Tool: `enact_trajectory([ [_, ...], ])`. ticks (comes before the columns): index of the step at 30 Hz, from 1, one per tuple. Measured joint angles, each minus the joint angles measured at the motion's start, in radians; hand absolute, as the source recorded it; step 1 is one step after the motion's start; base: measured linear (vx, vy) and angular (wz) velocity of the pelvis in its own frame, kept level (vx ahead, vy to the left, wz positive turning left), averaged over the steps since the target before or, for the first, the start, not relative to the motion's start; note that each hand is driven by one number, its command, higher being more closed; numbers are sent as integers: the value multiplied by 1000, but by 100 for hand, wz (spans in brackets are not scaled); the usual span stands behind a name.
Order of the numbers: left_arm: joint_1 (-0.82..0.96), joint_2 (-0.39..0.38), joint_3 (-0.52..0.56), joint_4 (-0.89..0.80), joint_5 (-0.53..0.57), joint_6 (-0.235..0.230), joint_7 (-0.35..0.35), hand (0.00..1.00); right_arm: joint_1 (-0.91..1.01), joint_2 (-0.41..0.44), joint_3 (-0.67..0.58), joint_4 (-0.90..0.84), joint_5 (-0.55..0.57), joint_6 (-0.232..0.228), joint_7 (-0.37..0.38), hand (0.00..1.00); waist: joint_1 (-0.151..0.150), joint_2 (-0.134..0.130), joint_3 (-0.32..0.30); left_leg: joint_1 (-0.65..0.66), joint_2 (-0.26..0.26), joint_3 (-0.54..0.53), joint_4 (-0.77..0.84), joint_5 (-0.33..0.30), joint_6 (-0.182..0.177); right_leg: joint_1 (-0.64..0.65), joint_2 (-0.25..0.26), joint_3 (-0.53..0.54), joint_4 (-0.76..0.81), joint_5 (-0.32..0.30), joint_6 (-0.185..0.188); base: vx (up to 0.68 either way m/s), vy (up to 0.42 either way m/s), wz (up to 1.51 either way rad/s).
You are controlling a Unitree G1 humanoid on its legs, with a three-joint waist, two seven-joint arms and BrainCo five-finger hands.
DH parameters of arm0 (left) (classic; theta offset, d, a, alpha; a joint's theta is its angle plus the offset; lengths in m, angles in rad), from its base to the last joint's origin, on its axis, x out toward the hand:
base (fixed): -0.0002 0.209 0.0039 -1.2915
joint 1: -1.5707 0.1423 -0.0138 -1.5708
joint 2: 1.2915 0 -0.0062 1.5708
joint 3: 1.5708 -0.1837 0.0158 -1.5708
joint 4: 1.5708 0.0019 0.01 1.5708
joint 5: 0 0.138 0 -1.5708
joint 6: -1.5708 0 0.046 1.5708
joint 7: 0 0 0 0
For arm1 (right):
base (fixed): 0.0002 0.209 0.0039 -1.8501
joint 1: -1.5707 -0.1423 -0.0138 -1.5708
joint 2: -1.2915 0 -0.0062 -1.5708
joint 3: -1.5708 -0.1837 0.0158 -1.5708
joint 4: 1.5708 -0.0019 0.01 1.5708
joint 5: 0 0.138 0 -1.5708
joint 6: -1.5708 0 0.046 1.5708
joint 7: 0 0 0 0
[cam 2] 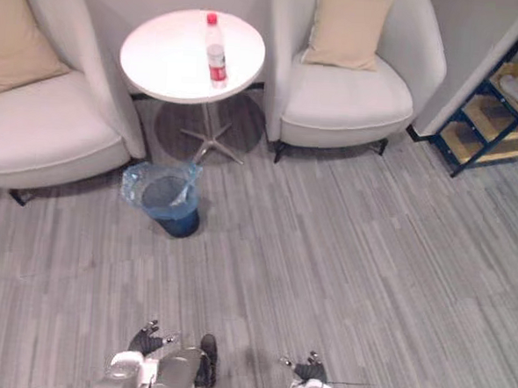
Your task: Gather rubbish on tea table into small bin, then transfer packed bag to large trash can.
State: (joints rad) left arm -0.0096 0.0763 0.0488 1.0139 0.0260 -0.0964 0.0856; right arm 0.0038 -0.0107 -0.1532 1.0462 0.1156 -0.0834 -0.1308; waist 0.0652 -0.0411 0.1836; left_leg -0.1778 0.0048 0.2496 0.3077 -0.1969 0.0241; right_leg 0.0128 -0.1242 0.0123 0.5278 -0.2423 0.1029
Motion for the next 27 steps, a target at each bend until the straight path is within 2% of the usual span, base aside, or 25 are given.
enact_trajectory([
  [1,5,3,-9,1,-1,1,0,0,-1,1,-1,-9,-3,-1,4,0,-2,1,0,38,-6,2,-16,-18,1,-68,-16,-9,151,11,50,272,143,-40],
  [2,5,5,-14,5,-1,2,0,0,-2,1,-1,-11,-6,-4,5,0,-2,2,0,55,-9,2,-20,-25,1,-95,-20,-12,217,2,54,271,116,-12],
  [3,3,12,-33,22,-1,9,-1,0,-6,-2,-1,-18,-9,-6,4,0,-10,-2,-2,117,-19,2,-46,-38,2,-158,-46,-56,354,-28,33,379,79,15],
  [4,3,9,-39,22,-7,15,0,0,-5,-6,-1,-22,-14,-6,5,0,-18,6,1,174,-19,-2,-75,-41,2,-192,-69,-124,375,-55,8,461,82,24],
  [6,2,6,-37,22,-10,15,0,0,-7,-6,0,-27,-35,-6,6,0,-19,10,-2,232,-2,-16,-111,-41,2,-239,-69,-201,305,-87,-21,429,-15,28],
  [8,3,6,-38,22,-10,15,0,0,-13,-11,0,-27,-37,-6,9,0,-21,16,-1,256,28,-35,-118,-41,1,-286,-45,-228,158,-90,-29,375,-111,31],
  [9,2,6,-38,23,-10,15,0,0,-21,-19,1,-27,-37,-6,12,0,-31,25,3,270,56,-54,-122,-42,-1,-316,-16,-221,31,-55,-39,364,-180,39],
  [10,8,6,-39,31,-10,15,0,0,-30,-30,7,-23,-38,-4,12,0,-40,32,6,288,78,-73,-125,-50,-24,-326,16,-210,-105,28,-41,370,-191,42],
  [11,16,9,-39,39,-10,15,0,0,-28,-33,13,-14,-38,-3,12,0,-42,26,2,296,79,-80,-126,-54,-44,-322,23,-196,-188,95,-49,409,-220,50],
  [12,23,24,-39,40,-10,14,-2,0,-10,-31,21,3,-38,-2,13,0,-47,0,-13,317,68,-112,-126,-77,-85,-325,24,-163,-287,275,-77,445,-287,38],
  [13,23,16,-27,59,-10,16,3,0,-8,-41,18,1,-38,-3,14,0,-46,17,-18,349,86,-136,-127,-103,-122,-335,36,-177,-232,274,-96,452,-287,27],
  [14,25,4,-26,65,-10,15,3,0,-20,-55,20,0,-38,-2,14,0,-45,50,-20,350,114,-141,-120,-99,-129,-333,54,-189,-218,270,-106,400,-270,15],
  [15,25,-14,-28,74,-10,14,2,0,-18,-73,20,1,-38,-3,14,0,-55,70,-30,341,128,-158,-103,-93,-139,-324,62,-201,-220,241,-109,442,-293,19],
  [16,20,-34,-25,80,-7,14,1,0,-18,-77,20,5,-38,-3,16,0,-58,100,-33,302,154,-181,-9,-92,-142,-301,81,-219,-224,191,-125,421,-307,29],
  [17,19,-36,-16,76,-8,13,0,0,-18,-77,16,7,-38,-4,13,0,-57,105,-30,264,165,-195,79,-86,-152,-286,90,-222,-231,178,-133,353,-273,24],
  [18,15,-41,6,75,-8,14,-2,0,-18,-78,18,7,-37,-4,13,0,-57,108,-29,209,180,-209,206,-68,-172,-261,102,-225,-244,168,-142,297,-185,12],
  [19,13,-45,44,59,-9,14,0,0,-13,-74,21,13,-35,-3,10,0,-39,98,-14,118,217,-209,449,-61,-164,-186,120,-231,-278,147,-166,283,-157,-1],
  [21,15,-47,50,37,-8,14,0,0,-1,-67,21,11,-34,-5,6,0,-27,86,-3,69,235,-170,540,-77,-149,-116,128,-232,-307,131,-174,244,-119,-5],
  [22,18,-45,50,15,-8,13,0,0,4,-62,21,2,-32,-5,4,0,-23,77,1,16,238,-128,548,-85,-133,-68,127,-232,-331,109,-180,205,-96,9],
  [24,21,-46,49,-5,-9,10,0,0,11,-60,20,-6,-28,-5,3,0,-15,76,2,-46,226,-93,495,-93,-118,-35,125,-232,-365,94,-157,208,-29,5],
  [25,20,-45,48,-5,-9,5,0,0,13,-60,19,-5,-27,-5,3,0,-10,76,2,-74,197,-88,377,-92,-117,-15,120,-232,-390,90,-146,213,47,-2],
  [26,20,-43,47,-5,-9,3,0,0,14,-61,19,-4,-27,-5,3,0,-9,76,2,-82,185,-87,328,-89,-111,-8,118,-232,-398,89,-141,268,103,-2],
  [27,21,-38,45,-3,-9,0,0,0,15,-61,18,-3,-27,-5,3,0,-8,75,2,-83,161,-82,215,-67,-103,1,110,-232,-404,86,-132,324,154,0],
])
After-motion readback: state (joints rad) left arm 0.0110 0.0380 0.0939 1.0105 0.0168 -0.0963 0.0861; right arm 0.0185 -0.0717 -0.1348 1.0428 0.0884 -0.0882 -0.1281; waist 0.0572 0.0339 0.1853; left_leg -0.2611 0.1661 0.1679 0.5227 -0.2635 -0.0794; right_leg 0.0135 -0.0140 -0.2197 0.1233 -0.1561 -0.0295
